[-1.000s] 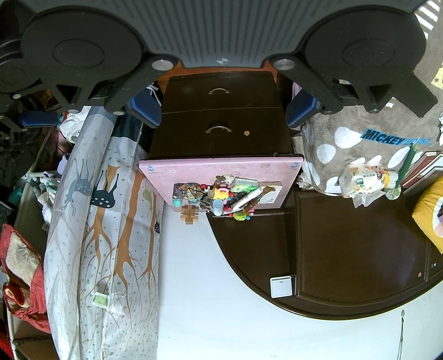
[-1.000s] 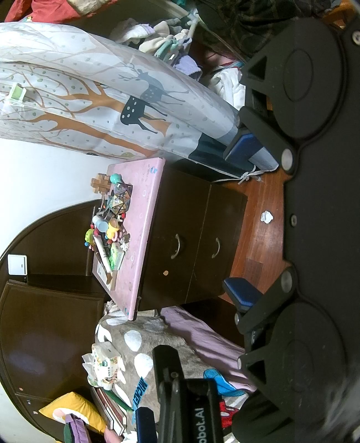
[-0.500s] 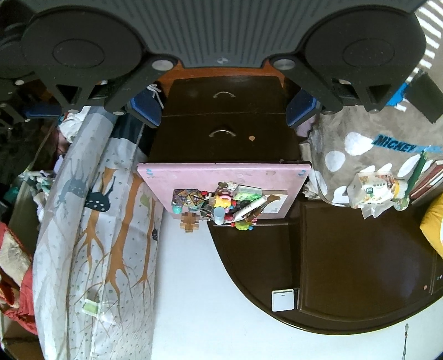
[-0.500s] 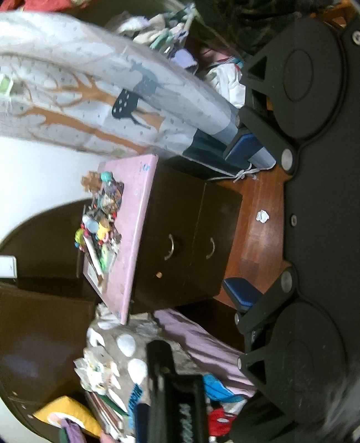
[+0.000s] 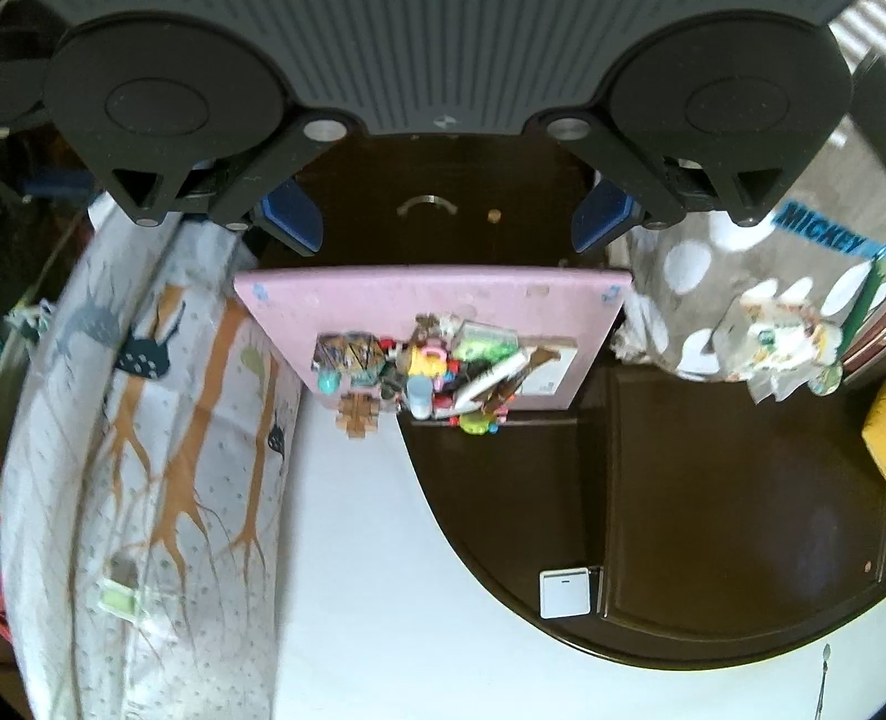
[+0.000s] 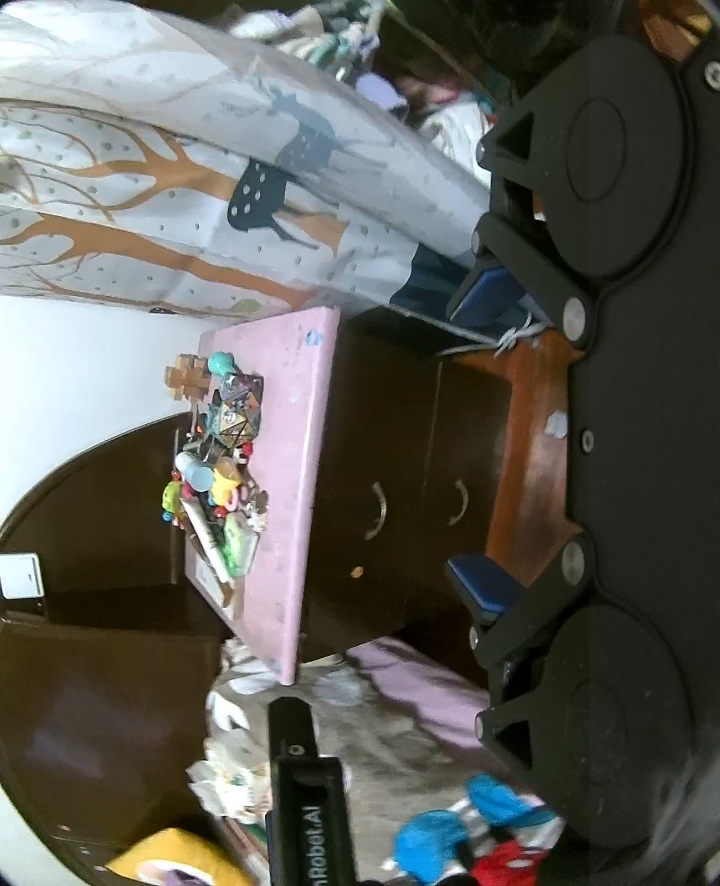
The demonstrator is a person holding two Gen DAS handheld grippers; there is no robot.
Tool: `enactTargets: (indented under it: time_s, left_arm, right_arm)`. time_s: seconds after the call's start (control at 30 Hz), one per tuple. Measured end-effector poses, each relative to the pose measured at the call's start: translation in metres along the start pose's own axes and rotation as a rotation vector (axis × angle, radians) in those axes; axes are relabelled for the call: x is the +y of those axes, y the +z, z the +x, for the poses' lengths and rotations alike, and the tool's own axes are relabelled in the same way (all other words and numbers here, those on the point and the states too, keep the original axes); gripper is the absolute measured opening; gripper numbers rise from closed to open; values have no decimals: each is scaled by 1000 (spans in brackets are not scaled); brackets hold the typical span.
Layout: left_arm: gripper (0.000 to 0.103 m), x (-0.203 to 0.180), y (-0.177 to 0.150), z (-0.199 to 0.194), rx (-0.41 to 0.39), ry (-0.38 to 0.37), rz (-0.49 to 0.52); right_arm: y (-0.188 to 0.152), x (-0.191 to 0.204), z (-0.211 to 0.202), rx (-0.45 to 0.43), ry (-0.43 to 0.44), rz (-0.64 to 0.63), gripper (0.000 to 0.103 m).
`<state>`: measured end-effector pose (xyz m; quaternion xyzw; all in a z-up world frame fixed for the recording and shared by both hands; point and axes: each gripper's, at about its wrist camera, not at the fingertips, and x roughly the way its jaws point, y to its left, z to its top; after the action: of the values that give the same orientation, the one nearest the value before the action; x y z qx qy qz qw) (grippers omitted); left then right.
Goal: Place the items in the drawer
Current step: 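Hook the right tool on the drawer handle and pull the drawer open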
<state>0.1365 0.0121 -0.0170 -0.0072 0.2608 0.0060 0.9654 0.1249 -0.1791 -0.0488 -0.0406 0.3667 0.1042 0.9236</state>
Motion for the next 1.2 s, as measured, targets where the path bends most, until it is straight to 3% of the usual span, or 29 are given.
enactTargets:
  time_s: [0.23, 0.47, 0.57, 0.73, 0.93, 0.97, 1.03, 1.07, 1.1, 1.2]
  left_arm:
    - [103, 8, 9, 49, -31, -22, -35]
    - [103, 24, -19, 89, 21, -76, -143]
    - [103, 34, -27, 103, 49, -86, -137]
    - [103, 52, -40, 125, 95, -100, -132]
    - [103, 79, -54, 147, 119, -103, -153]
    - [103, 84, -57, 151, 117, -105, -179]
    - [103, 91, -61, 155, 99, -92, -213]
    - [103, 94, -62, 157, 84, -83, -218]
    - [103, 95, -62, 158, 74, -74, -214]
    - [103, 102, -59, 157, 72, -66, -233]
  right_arm:
    - [15, -6, 41, 3, 72, -40, 99]
    - [20, 3, 84, 23, 2, -182, 99]
    - [26, 0, 109, 39, 23, -192, 98]
    - [21, 24, 145, 13, 38, -390, 96]
    - [9, 57, 191, -40, 27, -768, 96]
    - [10, 61, 199, -37, 36, -813, 94]
    - [11, 68, 218, -13, 60, -873, 78]
    - [12, 72, 227, 0, 69, -900, 52]
    - [12, 76, 237, 11, 67, -935, 45]
    - [8, 90, 260, -5, 66, -1064, 48]
